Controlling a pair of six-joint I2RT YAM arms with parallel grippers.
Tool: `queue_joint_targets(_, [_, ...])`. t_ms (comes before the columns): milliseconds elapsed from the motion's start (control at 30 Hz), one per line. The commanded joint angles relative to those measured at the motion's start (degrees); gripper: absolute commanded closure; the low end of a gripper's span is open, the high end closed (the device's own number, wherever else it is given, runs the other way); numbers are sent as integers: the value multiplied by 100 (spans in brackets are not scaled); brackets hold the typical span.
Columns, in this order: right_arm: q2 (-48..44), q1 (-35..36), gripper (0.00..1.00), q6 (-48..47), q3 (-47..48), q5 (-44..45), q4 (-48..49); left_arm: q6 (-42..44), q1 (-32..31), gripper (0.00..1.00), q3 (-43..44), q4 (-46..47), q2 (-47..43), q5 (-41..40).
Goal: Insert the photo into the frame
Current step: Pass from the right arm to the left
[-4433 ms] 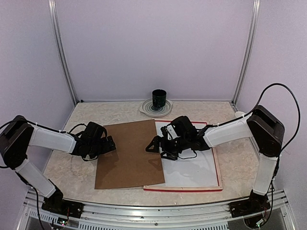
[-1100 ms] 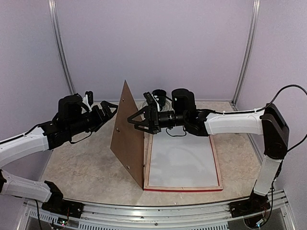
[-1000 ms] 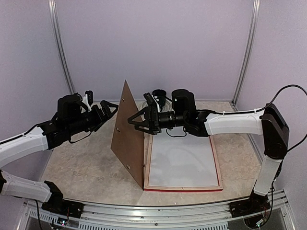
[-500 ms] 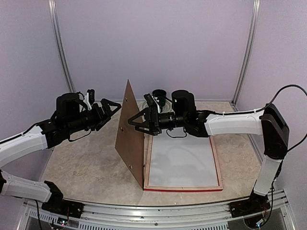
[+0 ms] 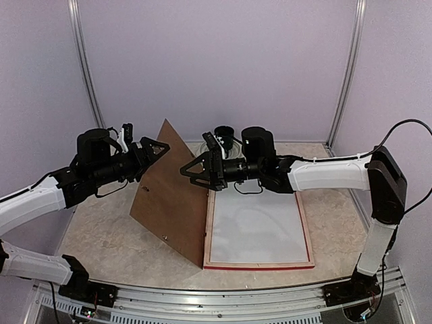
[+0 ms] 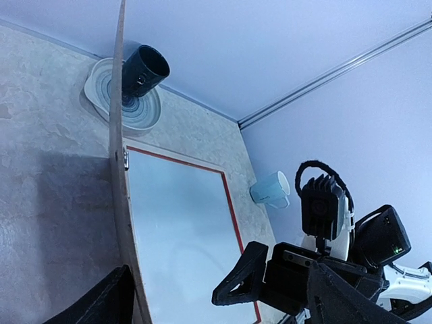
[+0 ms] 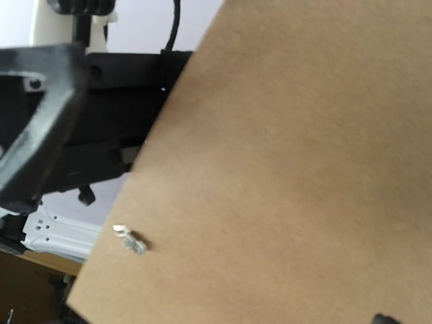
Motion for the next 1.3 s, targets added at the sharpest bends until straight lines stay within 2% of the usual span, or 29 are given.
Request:
queue_joint_targets(0, [35,23,1,-51,-12,0,22,92,16,17,180,-124,-59,96])
queue_joint_targets(233, [35,20,1,-69,-31,13,-16,350,160,34,288,-848,-175,11])
queue_joint_targets(533, [14,21,1,-156,-105,70,-154,639,617,60,246,-1539,-102,614])
queue_joint_targets(633, [-1,19,1,-180,-126,91,-212,684,766,71,211,-1695,-128,700])
queue_joint_targets(833, [-84,-10,1,-282,-197,137,-361,753,1021,99,184,-1922,-219,759])
queue_joint_targets(1267, [-658,-527,1,-405,-1004,255,-488,575,1735,100,-316,-1787,-834,668])
